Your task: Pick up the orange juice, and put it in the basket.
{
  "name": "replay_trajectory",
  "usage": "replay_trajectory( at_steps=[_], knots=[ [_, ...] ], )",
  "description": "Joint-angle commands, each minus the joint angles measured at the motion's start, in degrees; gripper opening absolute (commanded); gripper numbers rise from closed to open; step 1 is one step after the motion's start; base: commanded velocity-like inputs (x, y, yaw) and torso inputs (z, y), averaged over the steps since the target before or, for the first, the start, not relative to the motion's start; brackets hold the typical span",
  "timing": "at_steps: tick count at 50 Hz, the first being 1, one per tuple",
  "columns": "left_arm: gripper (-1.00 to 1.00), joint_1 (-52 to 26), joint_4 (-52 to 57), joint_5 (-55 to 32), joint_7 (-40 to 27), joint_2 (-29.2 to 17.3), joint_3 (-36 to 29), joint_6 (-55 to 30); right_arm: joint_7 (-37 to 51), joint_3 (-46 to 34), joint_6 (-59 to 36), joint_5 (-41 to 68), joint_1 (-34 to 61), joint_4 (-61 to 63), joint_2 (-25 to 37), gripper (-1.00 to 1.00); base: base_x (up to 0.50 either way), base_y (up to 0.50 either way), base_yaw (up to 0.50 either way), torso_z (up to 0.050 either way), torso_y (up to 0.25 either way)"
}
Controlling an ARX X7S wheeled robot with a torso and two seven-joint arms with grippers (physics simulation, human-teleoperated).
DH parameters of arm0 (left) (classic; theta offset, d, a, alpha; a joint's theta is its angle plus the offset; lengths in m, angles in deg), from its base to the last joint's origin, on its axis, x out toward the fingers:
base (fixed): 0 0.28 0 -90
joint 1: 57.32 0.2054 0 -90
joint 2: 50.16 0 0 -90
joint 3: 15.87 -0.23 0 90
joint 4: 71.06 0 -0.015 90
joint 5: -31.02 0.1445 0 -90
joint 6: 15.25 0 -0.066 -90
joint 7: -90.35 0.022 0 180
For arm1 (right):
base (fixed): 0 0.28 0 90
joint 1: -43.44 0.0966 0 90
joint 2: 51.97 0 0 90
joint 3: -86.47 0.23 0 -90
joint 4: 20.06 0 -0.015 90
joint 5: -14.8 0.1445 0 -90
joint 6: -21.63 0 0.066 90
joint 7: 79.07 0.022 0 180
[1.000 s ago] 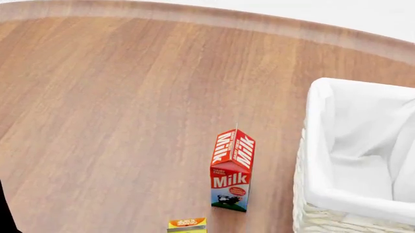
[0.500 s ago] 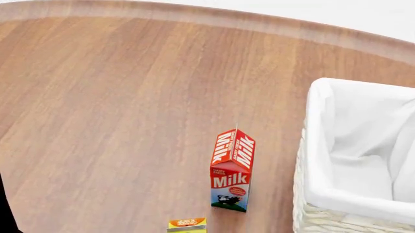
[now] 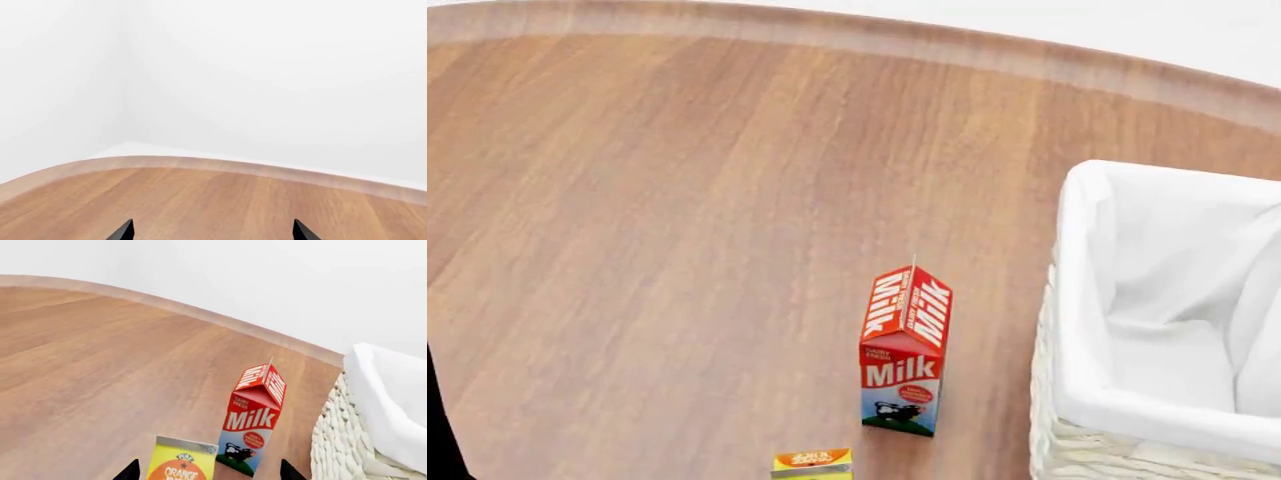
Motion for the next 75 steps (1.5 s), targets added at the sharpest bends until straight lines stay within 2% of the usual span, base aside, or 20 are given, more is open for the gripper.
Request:
replay_trajectory(
  at_steps=[1,11,28,45,75],
  knots=[
    [1.00,0.1,0.2,-0.8,1.6,1.4,1.5,1.0,-0.9,-1.1,1.2,-0.9,2.4,-3.9,-4.3,1.00,0.00,0.00,0.00,0.000,0.000],
    [1.00,0.3,0.3,-1.1,1.4,1.1,1.6,1.3,-0.3,-2.1,1.7,-0.3,4.2,-7.4,-6.0,1.00,0.00,0.00,0.00,0.000,0.000],
    [1.00,0.5,0.4,-1.7,0.9,0.7,1.7,1.5,2.5,0.6,3.7,3.1,5.5,-13.3,-8.4,1.00,0.00,0.00,0.00,0.000,0.000],
    [1.00,0.3,-0.4,-1.8,0.8,0.4,1.4,2.2,4.6,0.2,1.5,4.6,9.4,-17.9,-10.5,1.00,0.00,0.00,0.00,0.000,0.000],
    [1.00,0.5,-0.4,-2.4,0.1,-0.3,1.5,2.6,7.2,0.1,3.5,11.3,13.0,-26.2,-11.2,1.00,0.00,0.00,0.00,0.000,0.000]
  ],
)
